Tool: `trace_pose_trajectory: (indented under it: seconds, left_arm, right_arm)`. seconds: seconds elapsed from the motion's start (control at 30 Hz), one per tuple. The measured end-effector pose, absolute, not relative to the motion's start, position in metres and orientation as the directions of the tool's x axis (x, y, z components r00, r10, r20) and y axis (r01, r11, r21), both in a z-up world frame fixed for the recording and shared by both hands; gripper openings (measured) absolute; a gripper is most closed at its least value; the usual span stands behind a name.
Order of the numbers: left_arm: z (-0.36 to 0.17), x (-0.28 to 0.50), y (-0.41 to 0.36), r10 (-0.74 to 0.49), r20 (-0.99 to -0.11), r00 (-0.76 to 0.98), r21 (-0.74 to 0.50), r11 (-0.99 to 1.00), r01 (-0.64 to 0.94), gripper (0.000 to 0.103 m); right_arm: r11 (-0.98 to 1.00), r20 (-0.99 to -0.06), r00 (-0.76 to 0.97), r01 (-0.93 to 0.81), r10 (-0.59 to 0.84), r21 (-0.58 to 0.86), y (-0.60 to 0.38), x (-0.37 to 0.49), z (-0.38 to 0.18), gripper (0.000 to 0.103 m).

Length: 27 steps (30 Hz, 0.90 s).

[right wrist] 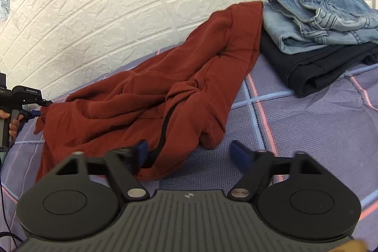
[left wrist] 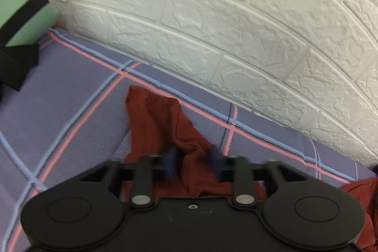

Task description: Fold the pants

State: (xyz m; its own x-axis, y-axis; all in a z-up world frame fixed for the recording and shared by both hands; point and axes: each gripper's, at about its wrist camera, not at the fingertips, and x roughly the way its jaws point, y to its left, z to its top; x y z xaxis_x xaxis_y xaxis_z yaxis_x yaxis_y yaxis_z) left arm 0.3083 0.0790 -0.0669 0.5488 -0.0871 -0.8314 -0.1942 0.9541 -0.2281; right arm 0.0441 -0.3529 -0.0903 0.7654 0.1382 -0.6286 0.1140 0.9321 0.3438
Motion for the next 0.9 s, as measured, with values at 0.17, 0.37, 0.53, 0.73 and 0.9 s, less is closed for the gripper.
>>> trace_pose_trajectory:
  seconds: [0.17, 0.37, 0.53, 0.73, 0.9]
  left_arm:
    - [-0.053, 0.303, 0.078, -0.078, -0.803, 0.591, -0.260, 0.938, -0.229, 0.091]
    - [0.039, 0.243, 0.101, -0.096, -0.658, 0.747, -0.347, 0.919, -0.188, 0.090]
    - [0.105, 0.143, 0.117, -0.193, -0.554, 0.810, -0.412, 0.909, -0.066, 0.090]
    - [0.088, 0.019, 0.115, -0.211, -0.605, 0.768, -0.344, 0.939, -0.013, 0.091]
    - [0.001, -0.046, 0.127, -0.181, -0.765, 0.617, -0.330, 0.934, -0.135, 0.092]
  right_arm:
    - [0.915, -0.634, 0.754, 0.118, 0.170, 0.386, -0.360, 0.053, -0.092, 0.017]
    - [0.953, -0.533, 0.844, 0.117, 0.053, 0.279, -0.381, 0.021, -0.031, 0.005]
    - [0.972, -0.463, 0.885, 0.140, -0.037, 0.191, -0.406, -0.027, 0.018, 0.004]
    - [0.988, -0.525, 0.849, 0.128, -0.062, 0.091, -0.410, -0.095, 0.015, 0.004]
    - [0.983, -0.654, 0.755, 0.150, -0.045, 0.105, -0.405, -0.141, -0.036, 0.004]
